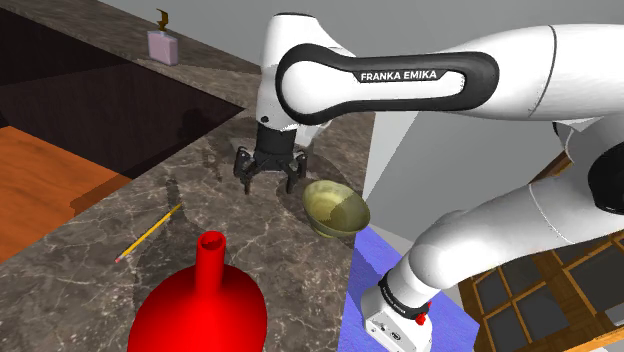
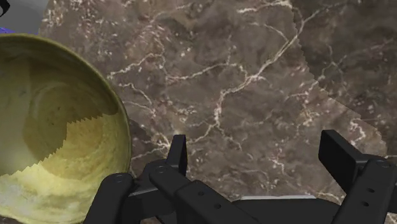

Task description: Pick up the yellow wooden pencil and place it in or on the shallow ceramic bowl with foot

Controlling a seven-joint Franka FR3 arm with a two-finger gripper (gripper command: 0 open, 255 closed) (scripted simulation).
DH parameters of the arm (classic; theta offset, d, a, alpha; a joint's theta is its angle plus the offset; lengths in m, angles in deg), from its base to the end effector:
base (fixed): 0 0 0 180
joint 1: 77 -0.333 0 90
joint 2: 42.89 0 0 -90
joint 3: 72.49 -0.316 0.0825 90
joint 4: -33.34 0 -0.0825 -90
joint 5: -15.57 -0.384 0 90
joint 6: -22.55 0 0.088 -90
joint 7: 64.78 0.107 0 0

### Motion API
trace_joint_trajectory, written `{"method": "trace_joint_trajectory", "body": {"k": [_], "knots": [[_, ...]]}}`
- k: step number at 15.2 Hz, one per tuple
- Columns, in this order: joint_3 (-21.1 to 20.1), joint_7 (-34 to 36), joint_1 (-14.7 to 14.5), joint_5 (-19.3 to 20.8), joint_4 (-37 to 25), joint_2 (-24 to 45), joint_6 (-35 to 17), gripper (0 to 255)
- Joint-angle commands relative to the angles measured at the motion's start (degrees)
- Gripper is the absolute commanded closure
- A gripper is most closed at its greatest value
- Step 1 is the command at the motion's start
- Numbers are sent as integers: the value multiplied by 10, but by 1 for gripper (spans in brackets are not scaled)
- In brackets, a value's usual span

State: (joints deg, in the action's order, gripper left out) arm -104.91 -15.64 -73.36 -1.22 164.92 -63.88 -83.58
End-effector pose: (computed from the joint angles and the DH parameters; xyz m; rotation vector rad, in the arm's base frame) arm 0.3708 0.2428 0.4593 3.0287 -0.7696 -0.2272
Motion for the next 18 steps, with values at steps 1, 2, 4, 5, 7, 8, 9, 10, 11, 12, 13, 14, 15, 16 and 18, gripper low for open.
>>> {"method": "trace_joint_trajectory", "body": {"k": [1,2,4,5,7,8,9,10,11,12,13,14,15,16,18], "knots": [[-30,63,12,10,-21,49,-35,0],[-42,94,17,19,-34,73,-48,0],[-65,158,26,44,-63,124,-71,0],[-74,192,29,59,-79,150,-82,0],[-88,260,31,96,-112,206,-100,0],[-92,294,29,117,-130,234,-108,0],[-92,327,24,137,-149,262,-114,0],[-91,360,17,158,-169,290,-118,0],[-87,392,9,178,-189,317,-121,0],[-82,421,0,197,-211,343,-123,0],[-74,449,-11,215,-233,368,-124,0],[-66,476,-22,231,-256,393,-124,0],[-57,500,-35,245,-280,417,-123,0],[-48,518,-45,255,-298,434,-122,0],[-46,521,-48,259,-291,440,-135,0]]}}
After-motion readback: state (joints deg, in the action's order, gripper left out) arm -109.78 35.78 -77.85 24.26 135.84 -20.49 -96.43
